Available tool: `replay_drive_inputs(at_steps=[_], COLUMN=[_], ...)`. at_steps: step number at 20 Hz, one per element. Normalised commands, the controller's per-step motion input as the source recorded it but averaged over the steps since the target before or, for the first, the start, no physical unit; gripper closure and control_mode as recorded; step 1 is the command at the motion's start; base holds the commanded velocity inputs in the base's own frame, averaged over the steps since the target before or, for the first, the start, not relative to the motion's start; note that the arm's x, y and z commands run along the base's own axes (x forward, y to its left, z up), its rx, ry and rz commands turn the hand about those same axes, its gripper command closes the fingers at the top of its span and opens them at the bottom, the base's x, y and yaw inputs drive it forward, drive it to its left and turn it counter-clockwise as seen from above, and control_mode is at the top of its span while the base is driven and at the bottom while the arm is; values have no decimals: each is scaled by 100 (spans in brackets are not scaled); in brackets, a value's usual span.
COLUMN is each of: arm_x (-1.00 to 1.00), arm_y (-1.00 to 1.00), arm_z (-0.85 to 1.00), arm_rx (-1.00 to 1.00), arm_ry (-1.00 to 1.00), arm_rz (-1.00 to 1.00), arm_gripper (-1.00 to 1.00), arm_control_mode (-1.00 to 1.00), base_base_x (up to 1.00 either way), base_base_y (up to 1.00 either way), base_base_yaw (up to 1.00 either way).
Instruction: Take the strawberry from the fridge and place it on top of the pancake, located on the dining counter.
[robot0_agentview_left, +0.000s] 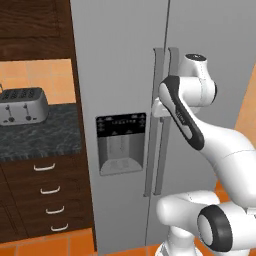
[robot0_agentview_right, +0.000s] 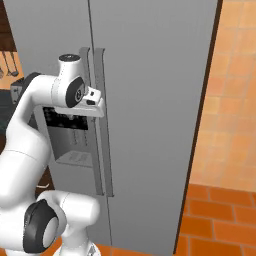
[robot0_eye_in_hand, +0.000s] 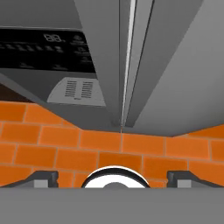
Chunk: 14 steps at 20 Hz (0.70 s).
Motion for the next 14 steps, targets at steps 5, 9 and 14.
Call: replay_drive_inputs(at_steps=[5,9,14], arm_x=[0,0,0], arm_y=[0,0,0], arm_z=[0,0,0], arm_rx=[0,0,0], arm_ry=[0,0,0], arm_rz=[0,0,0], arm_gripper=[-100,-100,-100], arm_control_mode=[100,100,100], base_base_x=[-13,-35,-58], base_base_y=[-8,-16,0], base_base_yaw=[-3,-7,-6])
